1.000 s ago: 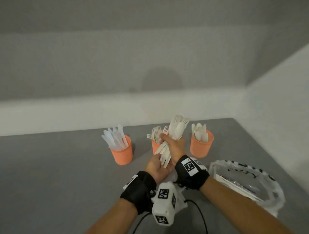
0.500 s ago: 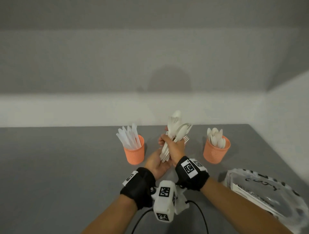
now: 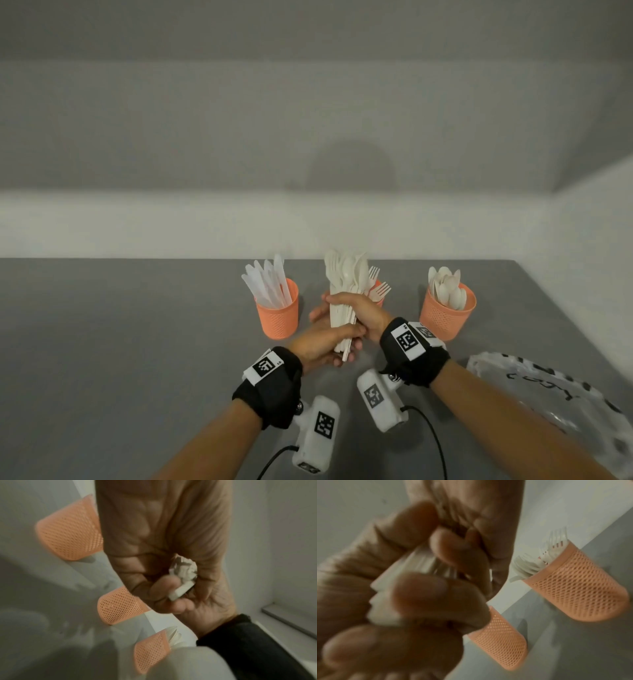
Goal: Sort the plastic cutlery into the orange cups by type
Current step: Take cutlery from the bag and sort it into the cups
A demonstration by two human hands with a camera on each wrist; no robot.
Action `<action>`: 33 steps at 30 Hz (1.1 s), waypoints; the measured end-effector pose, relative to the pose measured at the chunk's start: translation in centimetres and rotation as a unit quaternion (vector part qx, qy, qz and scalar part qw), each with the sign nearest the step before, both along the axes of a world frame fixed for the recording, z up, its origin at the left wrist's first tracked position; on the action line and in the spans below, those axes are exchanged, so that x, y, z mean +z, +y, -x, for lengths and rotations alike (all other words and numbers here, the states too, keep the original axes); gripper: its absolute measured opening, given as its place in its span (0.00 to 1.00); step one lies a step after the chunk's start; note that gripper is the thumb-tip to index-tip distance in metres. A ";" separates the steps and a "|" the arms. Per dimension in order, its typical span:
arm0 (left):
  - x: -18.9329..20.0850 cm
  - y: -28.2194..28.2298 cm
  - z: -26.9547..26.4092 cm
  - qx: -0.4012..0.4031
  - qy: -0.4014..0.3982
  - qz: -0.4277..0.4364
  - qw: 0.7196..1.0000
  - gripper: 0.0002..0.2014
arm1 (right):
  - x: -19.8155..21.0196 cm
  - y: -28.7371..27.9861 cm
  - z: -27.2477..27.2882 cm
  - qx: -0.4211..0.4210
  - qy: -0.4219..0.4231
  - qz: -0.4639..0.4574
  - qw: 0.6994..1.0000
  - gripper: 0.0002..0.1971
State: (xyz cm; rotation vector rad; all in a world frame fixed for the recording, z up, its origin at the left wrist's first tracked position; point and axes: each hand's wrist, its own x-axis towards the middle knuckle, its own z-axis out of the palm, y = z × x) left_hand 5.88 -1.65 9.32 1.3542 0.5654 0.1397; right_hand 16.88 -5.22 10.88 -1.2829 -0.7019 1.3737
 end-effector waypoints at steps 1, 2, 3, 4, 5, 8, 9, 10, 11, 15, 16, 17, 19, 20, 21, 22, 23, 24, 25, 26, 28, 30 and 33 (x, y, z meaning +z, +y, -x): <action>0.1 -0.1 -0.1 0.000 0.002 -0.018 1.000 0.02 | -0.1 0.0 0.0 0.014 0.013 0.004 1.000 0.09; 0.1 -0.2 -0.2 0.006 -0.004 -0.028 1.000 0.03 | -0.2 0.0 0.0 0.017 0.037 0.001 0.999 0.07; 0.1 -0.2 -0.4 0.016 -0.016 -0.041 0.999 0.04 | -0.2 0.0 -0.1 0.015 0.060 -0.003 0.998 0.06; 0.0 -0.2 -0.5 0.027 -0.025 -0.063 0.997 0.05 | -0.2 0.1 -0.3 0.011 0.074 -0.005 0.997 0.06; -0.1 -0.1 -0.6 0.033 -0.027 -0.089 0.995 0.06 | -0.2 0.0 -0.4 0.010 0.079 -0.007 0.997 0.08; -0.1 0.1 -0.7 0.016 -0.007 -0.119 0.993 0.07 | -0.4 0.1 -0.7 0.023 0.071 -0.009 0.997 0.12; 0.0 0.3 -0.7 -0.006 0.004 -0.110 0.994 0.07 | -0.4 0.2 -0.8 0.023 0.062 -0.006 0.998 0.12; 0.2 0.5 -0.6 -0.033 0.020 -0.102 0.994 0.07 | -0.4 0.3 -0.8 0.017 0.050 -0.001 0.999 0.12; 0.4 0.8 -0.5 -0.062 0.041 -0.106 0.992 0.09 | -0.4 0.4 -0.9 0.003 0.041 0.003 0.999 0.11; 1.3 2.9 0.1 -0.105 0.137 -0.227 0.958 0.11 | -0.6 1.0 -1.8 -0.076 0.072 -0.005 0.994 0.08; 1.4 3.6 0.2 -0.077 0.140 -0.250 0.955 0.11 | -0.7 1.1 -2.2 -0.083 0.082 -0.001 0.993 0.09; 1.5 4.4 0.2 -0.028 0.127 -0.261 0.957 0.12 | -0.8 1.2 -2.4 -0.082 0.087 0.005 0.993 0.10; 1.9 5.5 -0.1 0.102 0.058 -0.260 0.958 0.11 | -1.0 1.2 -2.6 -0.070 0.079 0.012 0.994 0.12; 2.2 5.8 -0.3 0.162 0.011 -0.253 0.954 0.08 | -0.9 1.3 -2.6 -0.064 0.070 0.015 0.995 0.11; 2.5 6.0 -0.7 0.207 -0.028 -0.241 0.948 0.04 | -1.0 1.3 -2.5 -0.061 0.059 0.022 0.996 0.10; 2.9 6.1 -1.0 0.239 -0.055 -0.233 0.941 0.01 | -1.0 1.4 -2.4 -0.056 0.047 0.032 0.997 0.08; 3.0 6.3 -1.4 0.260 -0.071 -0.232 0.934 0.05 | -1.0 1.6 -2.2 -0.047 0.035 0.040 0.997 0.09; 3.1 6.4 -1.9 0.271 -0.076 -0.234 0.930 0.09 | -1.1 1.8 -1.9 -0.035 0.024 0.044 0.998 0.10; 3.1 6.5 -2.3 0.277 -0.068 -0.240 0.928 0.11 | -1.2 2.0 -1.8 -0.024 0.016 0.045 0.999 0.11; 3.0 6.7 -2.6 0.282 -0.054 -0.254 0.924 0.11 | -1.3 2.2 -1.6 -0.016 0.009 0.044 0.999 0.11; 2.6 6.8 -3.2 0.289 -0.030 -0.288 0.912 0.08 | -1.4 2.4 -1.4 0.005 -0.005 0.034 0.999 0.11; 2.4 6.6 -3.6 0.290 -0.015 -0.316 0.903 0.06 | -1.4 2.6 -1.3 0.022 -0.013 0.021 0.999 0.09; 1.9 6.5 -4.0 0.290 -0.001 -0.305 0.907 0.09 | -1.4 2.7 -1.4 0.026 0.013 0.016 0.999 0.08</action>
